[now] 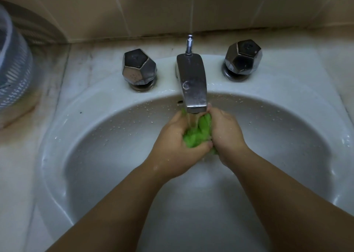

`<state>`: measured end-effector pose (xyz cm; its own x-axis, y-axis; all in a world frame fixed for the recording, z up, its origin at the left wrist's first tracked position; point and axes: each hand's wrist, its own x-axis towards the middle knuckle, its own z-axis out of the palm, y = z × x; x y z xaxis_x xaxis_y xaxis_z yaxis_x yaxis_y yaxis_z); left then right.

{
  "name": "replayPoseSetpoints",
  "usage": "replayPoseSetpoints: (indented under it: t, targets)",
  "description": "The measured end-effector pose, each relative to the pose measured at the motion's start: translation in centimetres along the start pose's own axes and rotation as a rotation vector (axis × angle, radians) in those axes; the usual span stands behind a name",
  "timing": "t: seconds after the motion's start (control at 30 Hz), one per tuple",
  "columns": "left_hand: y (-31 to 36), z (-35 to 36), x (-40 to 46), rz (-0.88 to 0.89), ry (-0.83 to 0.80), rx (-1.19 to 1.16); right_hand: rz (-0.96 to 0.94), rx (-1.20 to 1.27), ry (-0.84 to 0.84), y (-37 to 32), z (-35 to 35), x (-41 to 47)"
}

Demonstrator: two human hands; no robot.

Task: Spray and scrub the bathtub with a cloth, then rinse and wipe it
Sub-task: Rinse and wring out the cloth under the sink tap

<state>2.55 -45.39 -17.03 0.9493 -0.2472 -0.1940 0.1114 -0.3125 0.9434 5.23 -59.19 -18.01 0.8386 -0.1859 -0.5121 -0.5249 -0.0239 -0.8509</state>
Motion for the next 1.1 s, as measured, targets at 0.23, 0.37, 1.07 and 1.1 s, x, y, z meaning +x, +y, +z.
replayPoseSetpoints:
  t: [0.23, 0.37, 1.07, 1.1]
  targets:
    - [-0.3, -0.2, 0.4, -0.102, 0.15, 0.136, -0.016, 0.143, 0.012, 0.8, 0.1, -2.3]
    - [0.6, -0.2, 0.6, -0.208, 0.201, -0.008, -0.303, -0.121, -0.183, 1.7, 0.4, -3.9]
    - [0.1, 0.1, 0.5, -0.165, 0.191, -0.107, 0.107, 0.104, -0.067, -0.2, 1.3, -1.9]
    - [0.0, 0.0, 0.7, -0.187, 0.237, -0.075, 0.109, 0.106, -0.066, 0.1, 1.3, -2.0]
